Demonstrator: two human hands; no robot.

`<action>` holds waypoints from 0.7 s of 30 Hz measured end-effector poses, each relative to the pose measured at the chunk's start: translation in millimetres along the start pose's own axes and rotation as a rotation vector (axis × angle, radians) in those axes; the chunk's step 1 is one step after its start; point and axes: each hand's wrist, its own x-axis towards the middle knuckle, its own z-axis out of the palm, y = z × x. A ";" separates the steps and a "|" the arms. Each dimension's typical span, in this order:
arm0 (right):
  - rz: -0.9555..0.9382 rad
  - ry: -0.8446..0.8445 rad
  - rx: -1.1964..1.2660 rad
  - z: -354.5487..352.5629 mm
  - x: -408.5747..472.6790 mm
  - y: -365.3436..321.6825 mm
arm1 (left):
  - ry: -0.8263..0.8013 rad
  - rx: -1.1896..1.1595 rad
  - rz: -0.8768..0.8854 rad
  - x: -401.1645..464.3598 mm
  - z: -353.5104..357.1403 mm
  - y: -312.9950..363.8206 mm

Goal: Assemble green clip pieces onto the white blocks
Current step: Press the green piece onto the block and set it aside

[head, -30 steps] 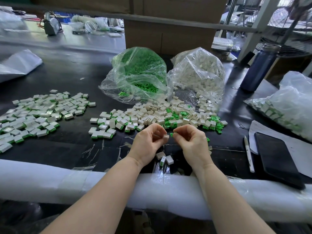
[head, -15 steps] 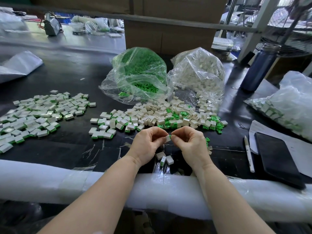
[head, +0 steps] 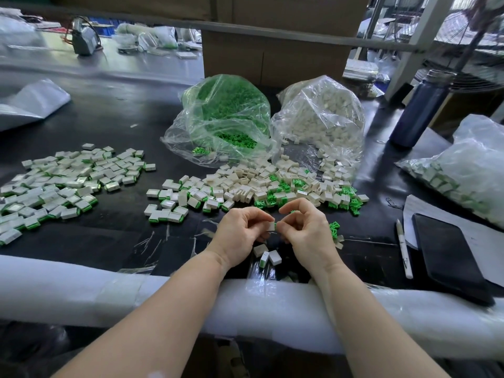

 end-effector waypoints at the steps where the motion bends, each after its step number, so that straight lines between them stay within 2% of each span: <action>1: 0.002 -0.003 -0.003 -0.2 -0.2 -0.1 | -0.001 0.008 0.005 -0.3 0.0 -0.1; 9: 0.003 -0.050 -0.012 -2.1 -1.9 -1.6 | -0.046 0.106 0.026 -0.7 -0.1 -2.1; 14: -0.002 -0.001 0.057 -1.7 -0.2 -2.7 | -0.025 0.048 0.035 -0.4 -0.6 -0.3; 21: 0.015 0.014 0.120 -1.1 1.1 -2.0 | -0.016 0.166 0.107 -1.6 1.2 -1.4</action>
